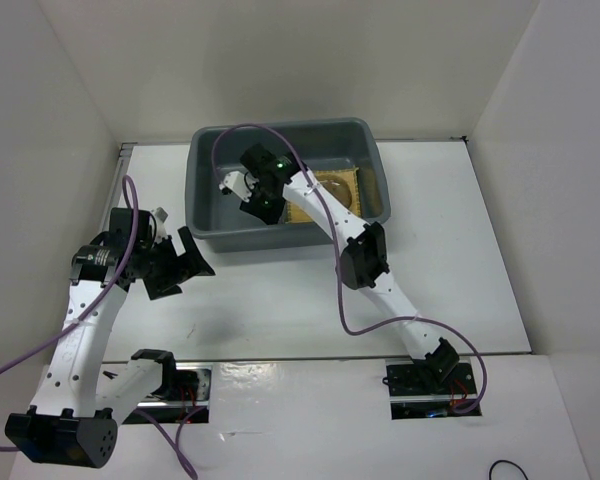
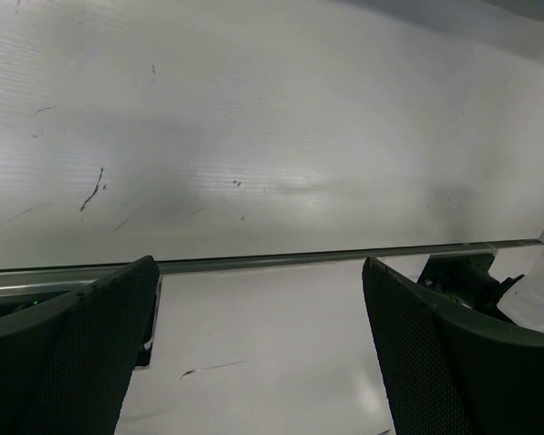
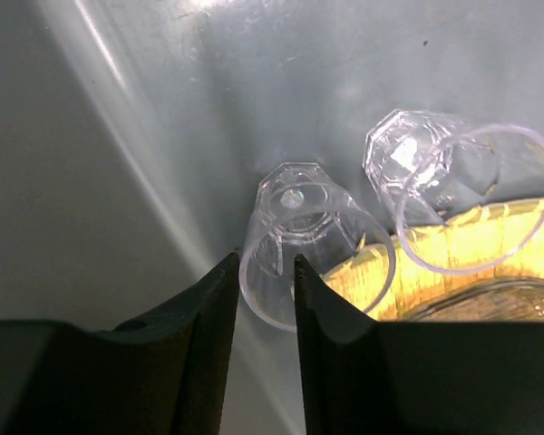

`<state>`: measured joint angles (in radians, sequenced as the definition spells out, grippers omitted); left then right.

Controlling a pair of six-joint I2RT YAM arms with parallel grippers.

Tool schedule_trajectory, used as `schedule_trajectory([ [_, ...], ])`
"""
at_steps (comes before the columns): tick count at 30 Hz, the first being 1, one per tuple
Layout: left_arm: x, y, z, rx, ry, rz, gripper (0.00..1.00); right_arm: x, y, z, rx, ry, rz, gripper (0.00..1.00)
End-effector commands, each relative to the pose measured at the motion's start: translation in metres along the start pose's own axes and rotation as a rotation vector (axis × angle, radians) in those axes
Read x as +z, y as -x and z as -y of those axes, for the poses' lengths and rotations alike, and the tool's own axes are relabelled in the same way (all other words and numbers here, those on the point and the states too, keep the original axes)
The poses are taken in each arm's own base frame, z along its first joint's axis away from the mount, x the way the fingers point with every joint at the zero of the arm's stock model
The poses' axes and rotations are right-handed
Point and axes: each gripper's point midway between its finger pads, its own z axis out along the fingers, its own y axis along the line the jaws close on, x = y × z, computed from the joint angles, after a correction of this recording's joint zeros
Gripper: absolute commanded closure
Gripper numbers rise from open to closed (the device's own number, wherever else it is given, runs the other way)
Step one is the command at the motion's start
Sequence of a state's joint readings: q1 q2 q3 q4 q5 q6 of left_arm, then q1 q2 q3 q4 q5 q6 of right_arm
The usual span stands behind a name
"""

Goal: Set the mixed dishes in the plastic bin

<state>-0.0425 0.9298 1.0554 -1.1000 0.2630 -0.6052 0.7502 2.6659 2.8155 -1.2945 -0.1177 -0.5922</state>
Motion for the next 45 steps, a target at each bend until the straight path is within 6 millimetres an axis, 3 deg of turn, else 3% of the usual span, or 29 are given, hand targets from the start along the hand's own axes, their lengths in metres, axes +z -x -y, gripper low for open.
schedule_trajectory([
  [1, -0.001, 0.004, 0.0, 0.016, -0.002, 0.02, 0.01, -0.068, 0.036, 0.007, -0.002, -0.086, 0.13, 0.63],
  [4, 0.001, 0.007, 0.001, 0.017, -0.003, 0.021, 0.01, -0.104, 0.05, 0.007, 0.032, -0.113, 0.202, 0.55],
  [7, 0.001, 0.012, 0.001, 0.029, 0.002, 0.035, 0.01, -0.167, 0.066, 0.004, 0.072, -0.155, 0.313, 0.49],
  [9, -0.002, 0.018, 0.003, 0.044, 0.0, 0.06, 0.01, -0.193, 0.063, 0.013, 0.125, -0.184, 0.353, 0.46],
  [10, -0.002, 0.022, 0.003, 0.045, 0.007, 0.067, 0.01, -0.219, 0.064, 0.015, 0.15, -0.207, 0.395, 0.45],
  [13, 0.0, 0.026, 0.005, 0.059, 0.003, 0.076, 0.01, -0.244, 0.047, 0.031, 0.194, -0.262, 0.399, 0.42],
  [14, 0.002, 0.029, 0.006, 0.059, 0.001, 0.079, 0.01, -0.26, 0.035, 0.044, 0.247, -0.293, 0.413, 0.38],
  [16, 0.007, 0.029, 0.009, 0.072, -0.023, 0.066, 0.01, -0.275, 0.019, 0.062, 0.309, -0.335, 0.416, 0.34],
  [20, 0.01, 0.034, 0.012, 0.066, -0.039, 0.064, 0.01, -0.315, -0.041, 0.126, 0.529, -0.536, 0.407, 0.23],
  [21, 0.015, 0.034, 0.013, 0.065, -0.046, 0.055, 0.01, -0.33, -0.073, 0.148, 0.643, -0.601, 0.4, 0.23],
  [23, 0.017, 0.036, 0.015, 0.066, -0.058, 0.051, 0.01, -0.345, -0.111, 0.17, 0.759, -0.665, 0.394, 0.23],
  [24, 0.021, 0.038, 0.017, 0.069, -0.072, 0.05, 0.01, -0.365, -0.145, 0.185, 0.86, -0.724, 0.402, 0.23],
  [25, 0.021, 0.037, 0.019, 0.069, -0.08, 0.046, 0.01, -0.367, -0.165, 0.19, 0.912, -0.741, 0.383, 0.21],
  [26, 0.026, 0.038, 0.017, 0.067, -0.076, 0.039, 0.01, -0.366, -0.202, 0.196, 0.994, -0.733, 0.349, 0.21],
  [29, 0.03, 0.039, 0.021, 0.061, -0.1, 0.034, 0.01, -0.354, -0.25, 0.199, 1.115, -0.675, 0.31, 0.21],
  [30, 0.03, 0.039, 0.023, 0.05, -0.108, 0.029, 0.01, -0.364, -0.275, 0.199, 1.174, -0.689, 0.307, 0.21],
  [32, 0.032, 0.04, 0.025, 0.051, -0.116, 0.025, 0.01, -0.365, -0.285, 0.196, 1.214, -0.624, 0.347, 0.21],
  [33, 0.032, 0.04, 0.025, 0.042, -0.116, 0.024, 0.01, -0.375, -0.295, 0.19, 1.239, -0.624, 0.357, 0.18],
  [35, 0.035, 0.04, 0.024, 0.038, -0.111, 0.015, 0.01, -0.363, -0.299, 0.174, 1.275, -0.537, 0.342, 0.16],
  [37, 0.034, 0.039, 0.026, 0.038, -0.119, 0.011, 0.01, -0.352, -0.284, 0.143, 1.273, -0.394, 0.363, 0.12],
  [40, 0.033, 0.033, 0.025, 0.021, -0.116, -0.015, 0.01, -0.361, -0.274, 0.113, 1.268, -0.364, 0.381, 0.01],
  [44, 0.026, 0.027, 0.025, -0.002, -0.122, -0.005, 0.01, -0.365, -0.272, 0.087, 1.281, -0.325, 0.405, 0.01],
  [45, 0.026, 0.023, 0.023, -0.006, -0.117, -0.015, 0.01, -0.358, -0.274, 0.08, 1.292, -0.279, 0.411, 0.01],
])
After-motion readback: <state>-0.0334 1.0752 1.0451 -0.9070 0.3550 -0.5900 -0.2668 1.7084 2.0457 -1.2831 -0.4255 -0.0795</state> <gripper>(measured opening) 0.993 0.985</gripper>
